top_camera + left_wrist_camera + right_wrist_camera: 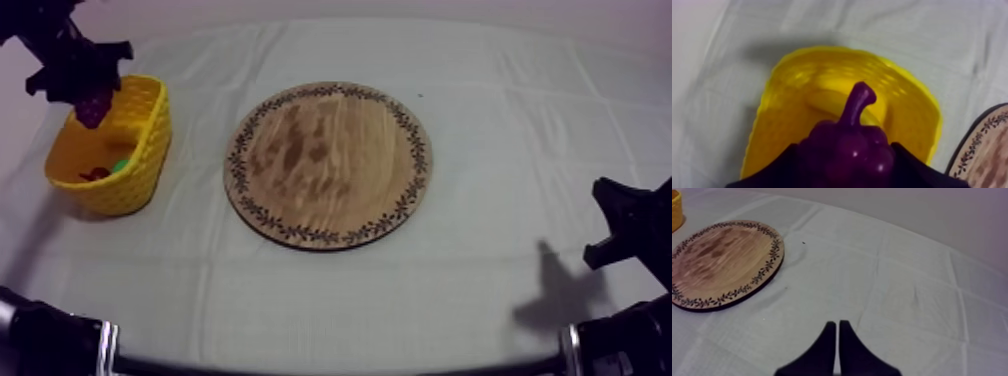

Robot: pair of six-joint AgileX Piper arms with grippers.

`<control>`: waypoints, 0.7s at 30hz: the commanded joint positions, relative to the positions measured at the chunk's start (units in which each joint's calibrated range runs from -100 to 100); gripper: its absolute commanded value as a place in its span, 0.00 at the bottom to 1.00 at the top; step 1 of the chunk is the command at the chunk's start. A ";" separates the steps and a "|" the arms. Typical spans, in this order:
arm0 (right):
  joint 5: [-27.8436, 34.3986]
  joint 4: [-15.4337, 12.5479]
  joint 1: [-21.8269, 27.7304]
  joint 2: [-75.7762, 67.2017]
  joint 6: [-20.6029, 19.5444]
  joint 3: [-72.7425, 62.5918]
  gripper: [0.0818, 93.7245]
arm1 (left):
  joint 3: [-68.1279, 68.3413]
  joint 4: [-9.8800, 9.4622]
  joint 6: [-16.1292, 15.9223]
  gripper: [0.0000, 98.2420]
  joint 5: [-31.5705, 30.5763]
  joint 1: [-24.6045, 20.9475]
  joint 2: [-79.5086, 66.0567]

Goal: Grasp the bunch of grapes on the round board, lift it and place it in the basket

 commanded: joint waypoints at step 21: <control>0.00 0.01 0.02 -0.01 0.00 -0.03 0.00 | 1.67 0.75 -0.04 0.88 -3.97 -1.55 5.07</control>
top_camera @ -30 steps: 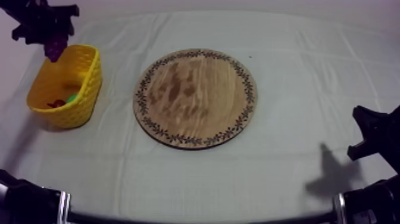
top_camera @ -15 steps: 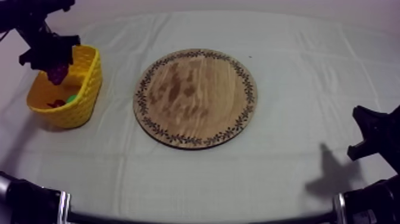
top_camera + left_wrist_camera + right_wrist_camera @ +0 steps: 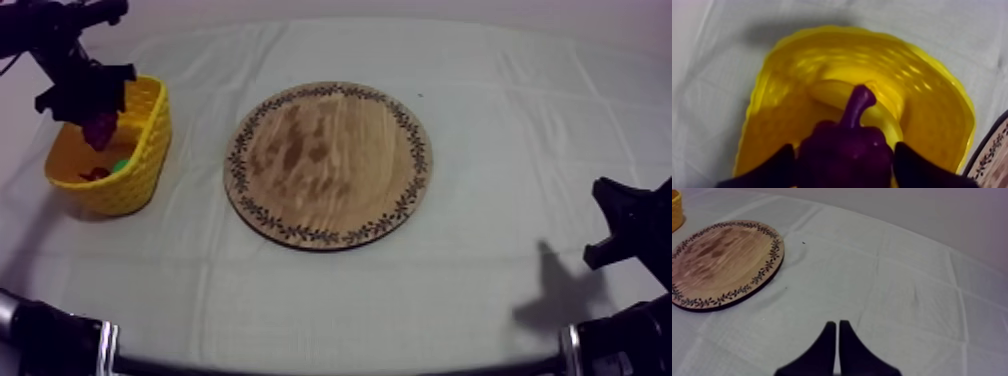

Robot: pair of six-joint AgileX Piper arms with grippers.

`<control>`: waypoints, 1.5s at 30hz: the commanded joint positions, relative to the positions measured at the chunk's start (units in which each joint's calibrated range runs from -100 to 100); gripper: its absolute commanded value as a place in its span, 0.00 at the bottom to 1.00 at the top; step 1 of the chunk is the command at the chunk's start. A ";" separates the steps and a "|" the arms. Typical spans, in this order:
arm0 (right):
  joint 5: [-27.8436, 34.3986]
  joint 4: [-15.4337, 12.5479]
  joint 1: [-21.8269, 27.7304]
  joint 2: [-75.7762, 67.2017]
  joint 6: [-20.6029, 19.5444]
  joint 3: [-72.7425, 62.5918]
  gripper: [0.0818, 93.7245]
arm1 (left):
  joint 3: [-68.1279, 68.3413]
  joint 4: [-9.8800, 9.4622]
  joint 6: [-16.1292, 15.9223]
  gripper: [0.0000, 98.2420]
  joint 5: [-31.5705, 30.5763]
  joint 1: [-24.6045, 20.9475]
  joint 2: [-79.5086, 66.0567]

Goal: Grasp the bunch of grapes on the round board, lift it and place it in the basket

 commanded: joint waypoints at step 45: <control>0.00 0.01 0.02 -0.01 -0.02 -0.03 0.00 | 58.35 -3.18 2.71 0.00 -51.45 -5.84 -89.74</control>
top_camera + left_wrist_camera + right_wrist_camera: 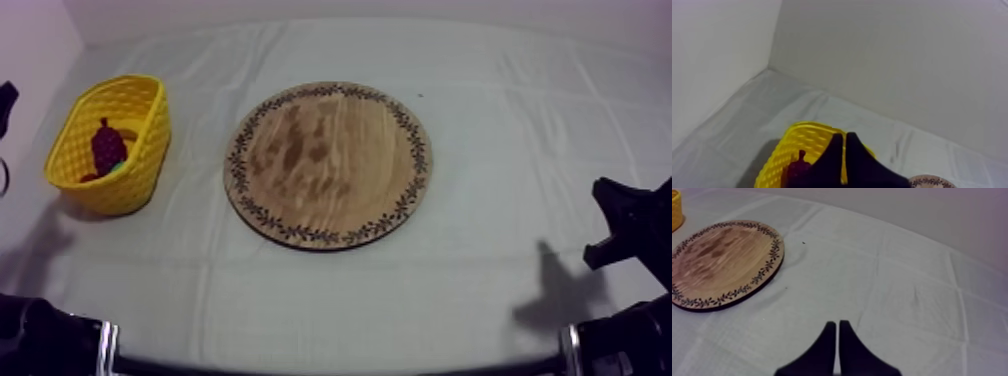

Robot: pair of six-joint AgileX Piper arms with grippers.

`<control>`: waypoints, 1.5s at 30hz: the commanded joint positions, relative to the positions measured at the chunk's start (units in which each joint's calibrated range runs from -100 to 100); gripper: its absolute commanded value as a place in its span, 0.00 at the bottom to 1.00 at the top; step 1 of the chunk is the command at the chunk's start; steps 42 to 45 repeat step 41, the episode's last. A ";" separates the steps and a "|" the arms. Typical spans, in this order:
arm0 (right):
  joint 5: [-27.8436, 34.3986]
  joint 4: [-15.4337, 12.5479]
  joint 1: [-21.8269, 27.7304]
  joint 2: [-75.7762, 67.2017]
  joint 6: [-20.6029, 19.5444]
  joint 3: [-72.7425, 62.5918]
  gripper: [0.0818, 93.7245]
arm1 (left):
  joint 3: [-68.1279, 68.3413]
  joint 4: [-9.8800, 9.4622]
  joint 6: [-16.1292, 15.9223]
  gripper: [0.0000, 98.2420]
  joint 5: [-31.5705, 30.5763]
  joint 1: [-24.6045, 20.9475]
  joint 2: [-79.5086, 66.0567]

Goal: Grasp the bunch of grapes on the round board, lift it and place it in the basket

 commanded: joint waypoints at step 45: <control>0.00 0.01 0.02 -0.01 -0.06 -0.03 0.00 | 19.93 20.09 -24.79 0.00 17.27 -0.80 -25.94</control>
